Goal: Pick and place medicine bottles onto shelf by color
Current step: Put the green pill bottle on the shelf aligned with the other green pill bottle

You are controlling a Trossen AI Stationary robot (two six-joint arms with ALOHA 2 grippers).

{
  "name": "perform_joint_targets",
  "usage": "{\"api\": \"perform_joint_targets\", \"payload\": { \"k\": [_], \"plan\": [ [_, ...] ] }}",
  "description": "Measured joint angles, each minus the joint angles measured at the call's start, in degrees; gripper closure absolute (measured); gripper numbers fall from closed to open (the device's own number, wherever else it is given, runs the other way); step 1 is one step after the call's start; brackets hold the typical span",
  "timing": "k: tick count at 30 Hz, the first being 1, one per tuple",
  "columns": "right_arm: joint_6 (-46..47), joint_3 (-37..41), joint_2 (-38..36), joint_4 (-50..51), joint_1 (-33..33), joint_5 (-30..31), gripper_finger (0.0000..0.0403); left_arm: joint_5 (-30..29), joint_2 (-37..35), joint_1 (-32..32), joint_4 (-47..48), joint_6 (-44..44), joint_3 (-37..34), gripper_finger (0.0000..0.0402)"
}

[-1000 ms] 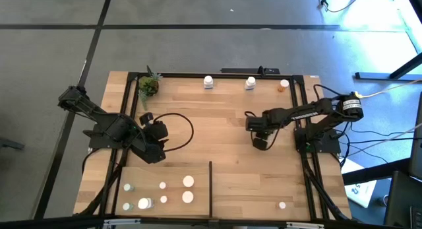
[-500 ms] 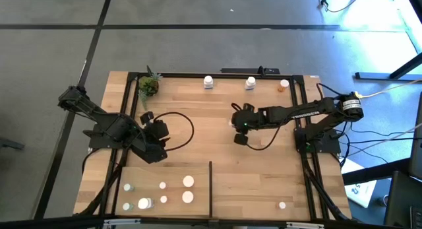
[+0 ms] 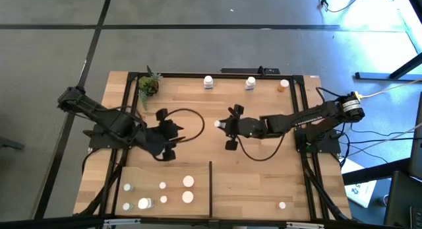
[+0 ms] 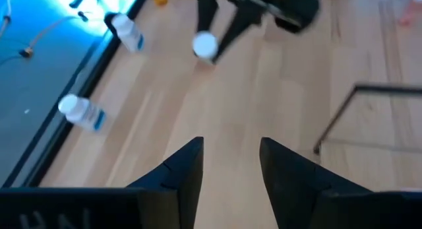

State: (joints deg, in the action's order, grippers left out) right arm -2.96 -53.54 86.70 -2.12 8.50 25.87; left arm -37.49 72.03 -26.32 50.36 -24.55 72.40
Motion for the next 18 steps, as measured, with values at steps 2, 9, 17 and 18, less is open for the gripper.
{"api": "perform_joint_targets", "payload": {
  "k": [2, 9, 17, 18],
  "plan": [
    [-1.14, 0.00, 0.00, -2.01, 1.05, 0.05, 0.0306, 0.01, 0.01, 1.53, -2.01, 2.15, 0.00, 0.0259],
    [-5.28, 0.00, -0.04, -5.83, 3.55, 0.17, 0.0306, 1.56, 2.05, 7.07, -10.61, 6.55, 0.14, 0.0259],
    [-6.03, 0.00, -0.04, -7.60, 3.47, 3.65, 0.0306, 7.71, 7.18, 10.14, -19.56, 14.10, 0.02, 0.0259],
    [-6.31, 0.00, -0.04, -7.61, 3.47, 3.63, 0.0306, 7.89, 7.79, 10.50, -20.23, 15.17, 0.03, 0.0259]
  ]
}}
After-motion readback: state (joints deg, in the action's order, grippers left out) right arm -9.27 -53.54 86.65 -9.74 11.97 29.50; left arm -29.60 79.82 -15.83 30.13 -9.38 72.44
